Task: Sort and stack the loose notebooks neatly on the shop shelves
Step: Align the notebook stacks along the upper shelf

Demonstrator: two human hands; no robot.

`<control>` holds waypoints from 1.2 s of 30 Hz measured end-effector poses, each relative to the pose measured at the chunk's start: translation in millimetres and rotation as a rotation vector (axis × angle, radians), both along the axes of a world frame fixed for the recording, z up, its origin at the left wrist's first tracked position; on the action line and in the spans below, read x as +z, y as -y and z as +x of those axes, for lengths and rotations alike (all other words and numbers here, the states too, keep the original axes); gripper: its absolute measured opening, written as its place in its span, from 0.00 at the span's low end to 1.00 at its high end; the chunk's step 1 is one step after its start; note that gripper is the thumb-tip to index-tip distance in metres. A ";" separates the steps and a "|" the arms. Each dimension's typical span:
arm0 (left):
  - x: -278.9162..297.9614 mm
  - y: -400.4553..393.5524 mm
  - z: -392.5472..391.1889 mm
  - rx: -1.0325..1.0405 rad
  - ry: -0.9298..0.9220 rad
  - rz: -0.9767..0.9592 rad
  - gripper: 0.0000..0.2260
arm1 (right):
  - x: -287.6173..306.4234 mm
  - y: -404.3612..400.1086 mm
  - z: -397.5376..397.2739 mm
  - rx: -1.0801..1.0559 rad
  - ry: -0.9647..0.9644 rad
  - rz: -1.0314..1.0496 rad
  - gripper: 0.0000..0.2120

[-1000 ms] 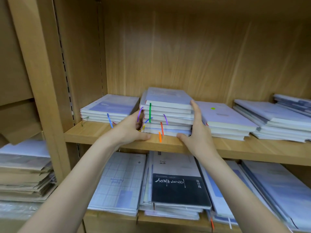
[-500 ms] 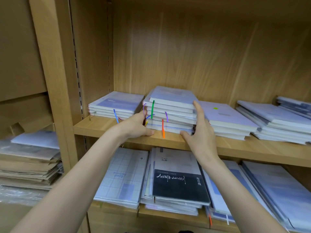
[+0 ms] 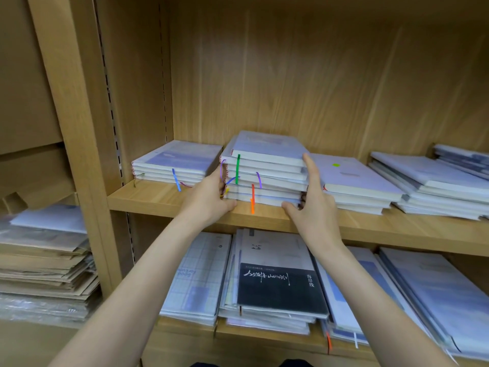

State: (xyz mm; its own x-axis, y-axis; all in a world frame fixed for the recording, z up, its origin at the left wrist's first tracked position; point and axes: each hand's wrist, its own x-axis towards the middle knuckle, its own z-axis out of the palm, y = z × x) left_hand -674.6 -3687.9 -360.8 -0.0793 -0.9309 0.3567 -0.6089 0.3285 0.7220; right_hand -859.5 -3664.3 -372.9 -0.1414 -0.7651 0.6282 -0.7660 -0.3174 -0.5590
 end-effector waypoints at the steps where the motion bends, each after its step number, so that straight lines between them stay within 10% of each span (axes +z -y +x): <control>1: 0.9 -0.2 0.4 -0.001 0.007 -0.003 0.32 | -0.1 -0.6 0.2 0.001 0.002 -0.003 0.43; 14: 1.5 5.1 6.5 -0.046 -0.160 -0.012 0.31 | 0.4 1.3 -7.0 0.204 0.211 0.012 0.44; 18: 3.3 7.5 5.5 -0.076 -0.319 -0.014 0.30 | 5.2 9.9 -7.8 0.214 0.296 0.016 0.28; 36: -2.6 18.9 3.3 -0.075 -0.117 -0.041 0.18 | 6.7 11.9 -9.4 0.224 0.359 0.083 0.21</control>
State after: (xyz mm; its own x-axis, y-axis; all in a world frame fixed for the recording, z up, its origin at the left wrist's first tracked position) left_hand -671.4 -3706.8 -363.4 -0.1040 -0.9082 0.4053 -0.4942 0.4009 0.7714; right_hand -868.8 -3676.2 -366.2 -0.1643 -0.8479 0.5041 -0.4351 -0.3963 -0.8085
